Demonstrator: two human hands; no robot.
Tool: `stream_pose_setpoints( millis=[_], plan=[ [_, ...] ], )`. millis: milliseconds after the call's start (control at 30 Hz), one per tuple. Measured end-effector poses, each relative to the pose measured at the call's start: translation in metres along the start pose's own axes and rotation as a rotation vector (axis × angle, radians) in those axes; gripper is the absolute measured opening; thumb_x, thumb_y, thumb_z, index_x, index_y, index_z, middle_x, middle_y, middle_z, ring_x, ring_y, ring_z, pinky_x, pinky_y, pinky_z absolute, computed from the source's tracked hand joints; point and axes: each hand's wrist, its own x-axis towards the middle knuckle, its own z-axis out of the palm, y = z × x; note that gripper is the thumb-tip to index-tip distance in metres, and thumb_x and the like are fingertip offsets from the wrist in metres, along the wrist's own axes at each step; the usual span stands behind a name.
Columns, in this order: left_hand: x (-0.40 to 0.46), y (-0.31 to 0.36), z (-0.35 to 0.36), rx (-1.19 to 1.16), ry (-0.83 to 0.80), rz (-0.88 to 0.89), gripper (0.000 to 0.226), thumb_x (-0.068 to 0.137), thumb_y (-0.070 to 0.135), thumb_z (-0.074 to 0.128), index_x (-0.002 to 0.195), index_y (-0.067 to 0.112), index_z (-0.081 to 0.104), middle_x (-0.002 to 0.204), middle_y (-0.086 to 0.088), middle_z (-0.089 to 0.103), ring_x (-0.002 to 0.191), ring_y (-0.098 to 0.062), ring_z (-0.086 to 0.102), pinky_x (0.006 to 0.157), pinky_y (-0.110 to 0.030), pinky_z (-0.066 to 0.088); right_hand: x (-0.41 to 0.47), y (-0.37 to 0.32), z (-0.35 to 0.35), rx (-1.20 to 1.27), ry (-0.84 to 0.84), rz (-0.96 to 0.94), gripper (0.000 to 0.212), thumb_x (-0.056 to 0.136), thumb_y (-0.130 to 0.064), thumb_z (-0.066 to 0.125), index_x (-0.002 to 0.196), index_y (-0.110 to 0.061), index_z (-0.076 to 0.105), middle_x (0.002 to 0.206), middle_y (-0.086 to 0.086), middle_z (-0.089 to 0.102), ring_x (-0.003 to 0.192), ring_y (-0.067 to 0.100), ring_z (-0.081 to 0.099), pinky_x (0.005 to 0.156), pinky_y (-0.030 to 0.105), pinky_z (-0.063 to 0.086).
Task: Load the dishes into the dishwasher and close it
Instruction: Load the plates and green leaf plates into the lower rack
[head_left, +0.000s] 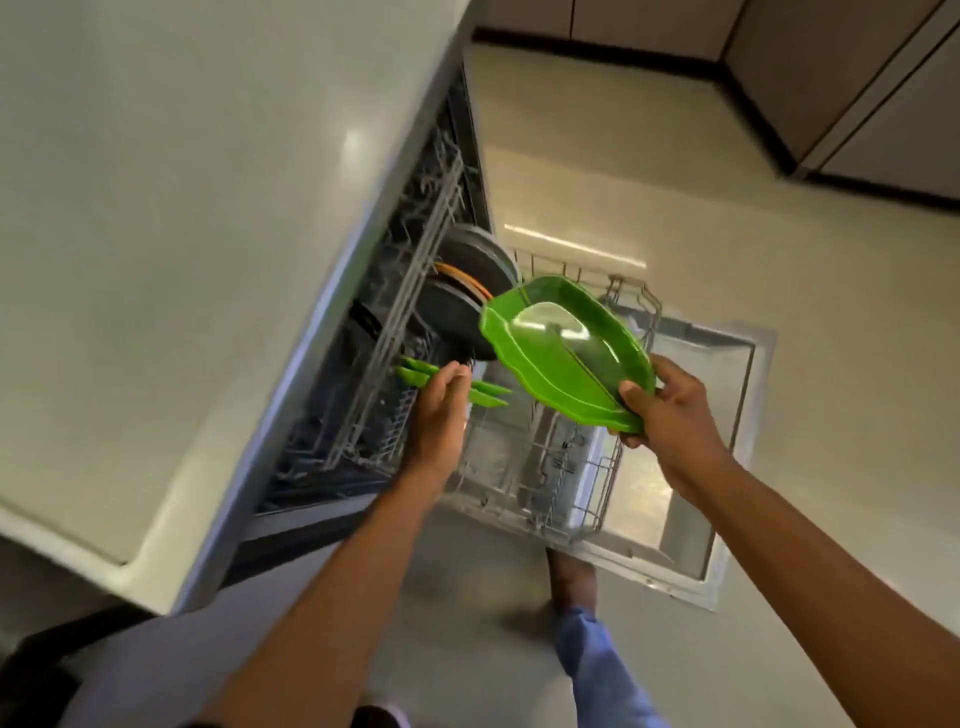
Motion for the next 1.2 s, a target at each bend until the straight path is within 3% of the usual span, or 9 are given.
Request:
stream_pose_setpoints(
  millis=[100,167,267,367,467,733,867,1067,1200],
  plan=[
    [0.047,-0.055,0.008,0.075,0.006,-0.018,0.025,0.108,0.022,0.047,0.118,0.005,0.062,0.120,-0.020,0.065,0.115,-0.028,0.059,0.108,-0.046,0.045,0.052,0.054,0.021,-0.025,-0.091,0.093,0.029,0.102,0.001,0.057,0.129,-0.008,0.062,0.072,0.009,0.067,0.050,0.023,0.060,0.041,0.027,0.044],
    [0.071,-0.088,0.009,0.112,0.043,-0.047,0.019,0.110,0.013,0.043,0.100,0.011,0.059,0.101,-0.014,0.062,0.098,-0.022,0.056,0.091,-0.036,0.044,0.081,0.088,0.041,-0.045,-0.158,0.143,0.031,0.102,0.001,0.057,0.132,-0.006,0.060,0.074,0.008,0.066,0.049,0.022,0.062,0.041,0.026,0.047],
    [0.100,-0.133,0.005,0.111,0.111,-0.069,0.031,0.112,0.016,0.036,0.124,0.002,0.060,0.120,-0.011,0.061,0.109,-0.017,0.052,0.085,-0.025,0.038,0.114,0.133,0.075,-0.041,-0.275,0.212,0.029,0.103,-0.003,0.057,0.131,-0.010,0.061,0.085,0.012,0.066,0.055,0.019,0.064,0.052,0.030,0.055],
    [0.111,-0.164,-0.005,-0.031,0.273,-0.162,0.049,0.113,0.038,0.029,0.153,0.012,0.043,0.144,0.005,0.048,0.130,-0.012,0.047,0.102,-0.023,0.036,0.131,0.167,0.108,-0.006,-0.406,0.307,0.029,0.104,-0.005,0.058,0.131,-0.015,0.062,0.098,0.014,0.067,0.075,0.027,0.065,0.074,0.041,0.056],
    [0.115,-0.181,-0.018,-0.309,0.435,-0.270,0.061,0.109,0.056,0.022,0.158,0.023,0.036,0.160,0.000,0.043,0.145,-0.020,0.042,0.122,-0.039,0.031,0.135,0.190,0.138,0.089,-0.504,0.415,0.036,0.104,-0.004,0.058,0.140,-0.010,0.058,0.089,0.005,0.069,0.061,0.013,0.067,0.055,0.026,0.056],
    [0.114,-0.200,-0.043,-0.477,0.625,-0.233,0.076,0.100,0.074,0.019,0.145,0.024,0.055,0.135,0.001,0.067,0.126,-0.020,0.061,0.110,-0.047,0.046,0.141,0.208,0.169,0.392,-0.640,0.495,0.034,0.103,0.002,0.054,0.137,-0.002,0.055,0.078,0.001,0.073,0.055,0.011,0.066,0.045,0.021,0.052],
    [0.111,-0.208,-0.047,-0.523,0.653,-0.243,0.060,0.103,0.068,0.026,0.141,0.033,0.057,0.137,0.003,0.064,0.123,-0.018,0.062,0.111,-0.047,0.047,0.133,0.219,0.164,0.276,-0.781,0.523,0.029,0.103,-0.001,0.056,0.132,-0.003,0.061,0.080,0.008,0.070,0.054,0.015,0.061,0.045,0.024,0.045],
    [0.126,-0.216,-0.044,-0.543,0.611,-0.293,0.071,0.101,0.073,0.023,0.152,0.028,0.045,0.148,-0.004,0.055,0.133,-0.026,0.056,0.113,-0.049,0.046,0.151,0.230,0.173,0.221,-0.664,0.625,0.039,0.101,0.004,0.057,0.136,0.016,0.046,0.073,0.012,0.064,0.047,0.017,0.058,0.039,0.020,0.041],
    [0.137,-0.215,-0.036,-0.478,0.581,-0.302,0.059,0.103,0.063,0.040,0.149,0.027,0.050,0.144,-0.002,0.059,0.129,-0.022,0.059,0.111,-0.046,0.049,0.166,0.230,0.180,0.178,-0.653,0.627,0.038,0.101,0.004,0.056,0.135,0.018,0.045,0.065,0.012,0.065,0.047,0.017,0.057,0.038,0.020,0.039]
  ],
)
